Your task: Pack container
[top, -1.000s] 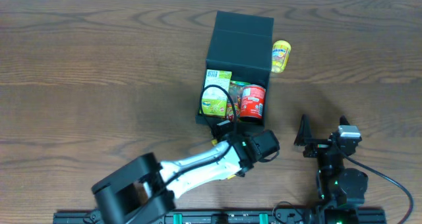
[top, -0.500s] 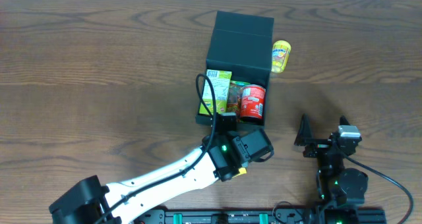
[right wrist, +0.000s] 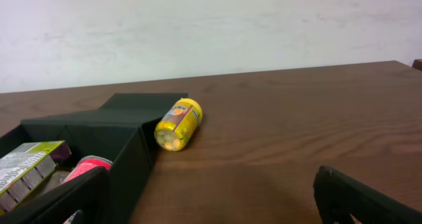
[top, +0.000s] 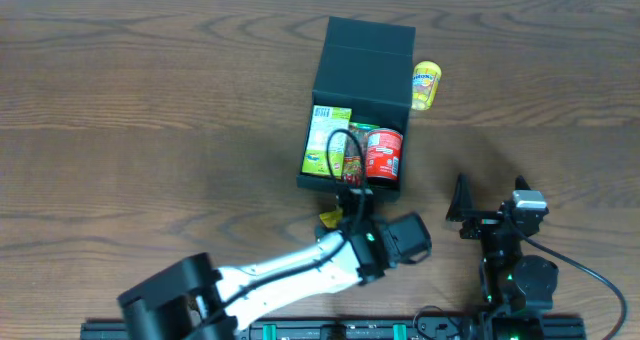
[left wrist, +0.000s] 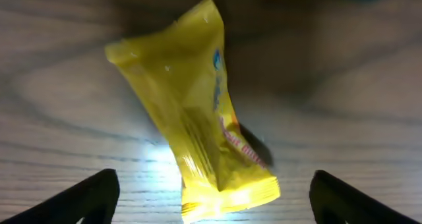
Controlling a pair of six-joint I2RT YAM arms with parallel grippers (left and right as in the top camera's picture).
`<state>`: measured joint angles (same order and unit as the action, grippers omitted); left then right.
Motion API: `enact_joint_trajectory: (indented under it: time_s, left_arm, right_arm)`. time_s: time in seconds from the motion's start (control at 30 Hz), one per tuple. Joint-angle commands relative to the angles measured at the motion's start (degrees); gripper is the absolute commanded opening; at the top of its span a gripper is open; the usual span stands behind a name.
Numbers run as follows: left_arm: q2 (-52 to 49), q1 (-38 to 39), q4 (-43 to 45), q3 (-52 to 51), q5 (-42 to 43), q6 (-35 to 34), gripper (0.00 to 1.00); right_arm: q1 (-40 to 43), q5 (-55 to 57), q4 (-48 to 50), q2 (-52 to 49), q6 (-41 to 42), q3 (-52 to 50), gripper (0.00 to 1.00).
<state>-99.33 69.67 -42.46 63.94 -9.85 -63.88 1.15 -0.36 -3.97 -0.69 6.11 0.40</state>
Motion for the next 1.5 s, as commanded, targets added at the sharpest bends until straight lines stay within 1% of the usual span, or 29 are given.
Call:
enact_joint_trajectory:
  time_s: [0.0,0.07,0.1,0.2,0.27,0.33,0.37,0.43,0.6,0.77,1.47]
  left_arm:
    - [-2.5,0.2,-0.9,-0.1,-0.9,-3.6,0.96]
    - [-3.5,-0.1,-1.3,-0.1,-0.9,-5.3,0.98]
    - [-3.9,-0.2,-1.2,-0.1,-0.8,-5.7,0.96]
    - [-4.9,-0.3,-0.1,-0.1,-1.1,-5.6,0.96]
    - [-5.2,-0.3,0.8,-0.1,-1.7,-5.6,0.99]
    - [-5.4,-0.3,1.2,-0.1,-2.8,-5.6,1.0]
    - [-5.4,-0.3,1.3,-0.1,-3.2,-5.6,0.95]
    - [-5.5,-0.3,1.5,-0.1,-3.8,-5.6,0.94]
    - [-5.5,-0.3,2.1,-0.1,-4.6,-5.7,0.88]
    - [-5.6,-0.3,2.0,-0.2,-7.1,-8.2,0.88]
    - [-9.8,-0.3,3.0,-0.6,-8.5,-11.6,0.82]
  right_arm:
    - [-0.8,0.2,-0.3,0.3,0.7,-0.1,0.99]
    - [-0.8,0.2,-0.3,0.3,0.7,-0.1,0.99]
    - [-0.8,0.2,-0.3,0.3,0.7,-0.1,0.99]
    - [-0.8,0.2,-0.3,0.3,0.7,-0.1,0.99]
    - [-0.8,0.2,-0.3,0.3,0.7,-0.1,0.99]
    - [-0.8,0.2,-0.3,0.3,0.7,-0.1,0.99]
    - [-0.8,0.2,-0.3,0.3,0.7,-0.1,0.99]
    - [-0.8,0.2,-0.3,0.3,0.7,-0.1,0.99]
    - [-0.8,0.2,-0.3,0.3,0.7,-0.1,0.99]
    - [-0.8,0.2,-0.3,0.3,0.7,-0.1,0.99]
    - [-0.8,0.2,-0.3,0.3,0.7,-0.1,0.99]
